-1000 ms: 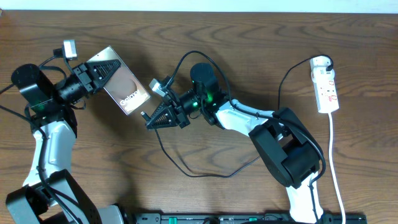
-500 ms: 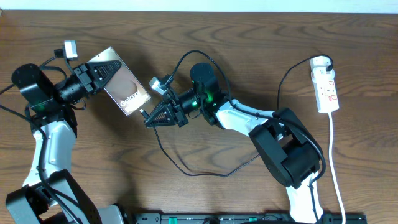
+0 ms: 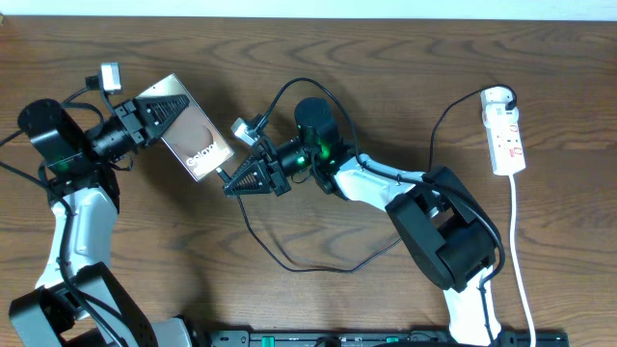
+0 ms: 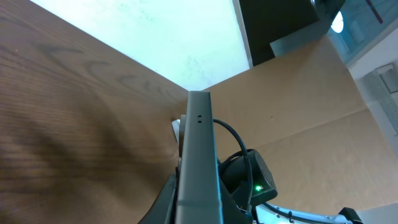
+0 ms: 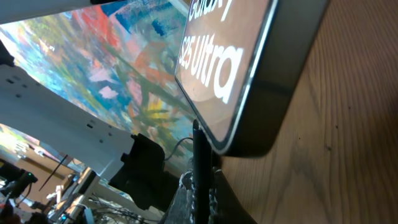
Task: Plug charger to phone and switch on socket
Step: 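Align the plug tip with the phone's bottom port using the right gripper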
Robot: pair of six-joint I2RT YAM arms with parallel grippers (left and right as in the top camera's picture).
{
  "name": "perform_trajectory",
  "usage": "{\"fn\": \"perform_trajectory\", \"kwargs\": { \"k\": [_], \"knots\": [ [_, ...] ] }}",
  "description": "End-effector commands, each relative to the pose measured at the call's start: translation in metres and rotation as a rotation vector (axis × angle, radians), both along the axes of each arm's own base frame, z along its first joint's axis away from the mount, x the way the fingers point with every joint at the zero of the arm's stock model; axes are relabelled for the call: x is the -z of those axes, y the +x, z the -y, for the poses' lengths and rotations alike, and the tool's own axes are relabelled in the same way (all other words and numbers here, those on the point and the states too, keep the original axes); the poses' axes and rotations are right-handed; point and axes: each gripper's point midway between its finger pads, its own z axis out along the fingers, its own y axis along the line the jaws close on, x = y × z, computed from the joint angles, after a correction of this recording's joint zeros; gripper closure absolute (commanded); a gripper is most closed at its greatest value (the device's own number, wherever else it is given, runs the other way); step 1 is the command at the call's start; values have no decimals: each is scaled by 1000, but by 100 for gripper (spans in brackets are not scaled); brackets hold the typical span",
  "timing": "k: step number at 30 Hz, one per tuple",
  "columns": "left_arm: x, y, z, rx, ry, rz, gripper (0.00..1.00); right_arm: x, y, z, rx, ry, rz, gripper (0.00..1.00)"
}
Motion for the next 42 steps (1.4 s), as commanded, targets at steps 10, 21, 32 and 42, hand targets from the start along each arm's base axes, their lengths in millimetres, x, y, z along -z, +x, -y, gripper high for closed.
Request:
{"fn": "perform_trajectory", "kwargs": {
  "k": [10,21,32,42],
  "knots": [
    [-6,-2,2,7,19,38,93,-10,-9,-5,-25,-20,-46,99],
    [-6,-2,1,8,45,75,92,-17,-12,-5,-42,6,-24,99],
    [-7,-2,2,8,26,50,92,-17,-12,-3,-48,5,-26,99],
    [-12,-3,2,17,14,50,93,-17,-11,-3,-46,1,-34,99]
  ]
}}
